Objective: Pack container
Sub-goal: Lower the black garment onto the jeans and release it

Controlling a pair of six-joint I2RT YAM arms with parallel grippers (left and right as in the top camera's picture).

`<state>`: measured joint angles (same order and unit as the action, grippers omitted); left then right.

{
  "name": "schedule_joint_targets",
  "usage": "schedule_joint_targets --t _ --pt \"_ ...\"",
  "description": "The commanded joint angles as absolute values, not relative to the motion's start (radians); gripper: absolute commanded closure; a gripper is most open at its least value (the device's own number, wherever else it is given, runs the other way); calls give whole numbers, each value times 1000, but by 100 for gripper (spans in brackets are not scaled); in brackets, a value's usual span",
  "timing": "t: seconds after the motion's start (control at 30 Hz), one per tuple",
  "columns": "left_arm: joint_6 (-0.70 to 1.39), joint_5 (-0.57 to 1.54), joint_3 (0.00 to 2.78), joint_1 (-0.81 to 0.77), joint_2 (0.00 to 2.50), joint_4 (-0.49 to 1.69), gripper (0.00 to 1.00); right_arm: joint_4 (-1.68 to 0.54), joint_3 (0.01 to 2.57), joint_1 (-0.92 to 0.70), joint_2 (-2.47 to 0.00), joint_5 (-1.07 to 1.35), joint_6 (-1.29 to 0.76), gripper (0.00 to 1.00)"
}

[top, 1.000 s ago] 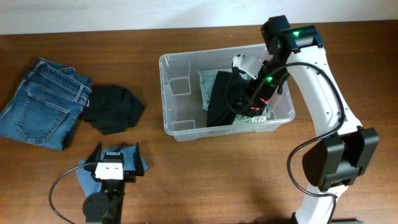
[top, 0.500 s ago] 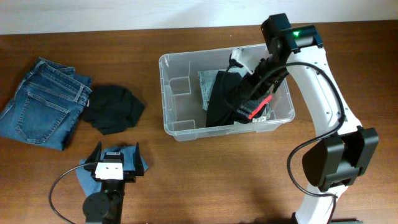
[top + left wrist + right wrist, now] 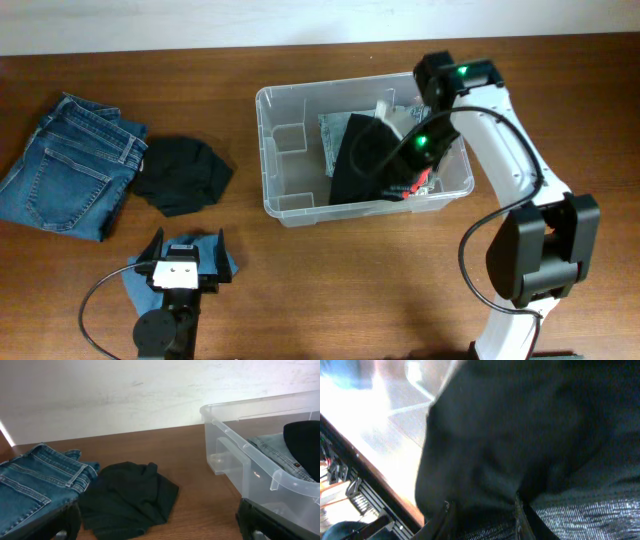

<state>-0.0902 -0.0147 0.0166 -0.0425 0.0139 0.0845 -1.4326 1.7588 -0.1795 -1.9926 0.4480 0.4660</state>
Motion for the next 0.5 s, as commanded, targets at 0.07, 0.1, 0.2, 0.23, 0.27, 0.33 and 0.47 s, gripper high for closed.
schedule_joint_targets --t 0.07,0.1,0.2,0.23,0.27,0.33,0.47 --pt "-107 -22 9 -36 6 83 0 -1351 1608 -190 -1987 369 431 68" --pt "-107 -22 9 -36 6 83 0 -1301 1575 -190 -1987 322 398 69" --pt "-107 -22 9 -36 6 83 0 -1167 1492 -190 -1987 234 330 69" --pt "-107 -22 9 -36 6 83 0 -1140 1476 -190 -1987 224 323 68" --pt "-107 -22 9 -36 6 83 0 -1093 1446 -190 -1987 220 319 68" --pt "-107 -22 9 -36 6 83 0 -1030 1414 -190 -1987 220 319 68" --pt "-107 -22 9 -36 6 83 0 -1020 1454 -190 -1987 220 284 68"
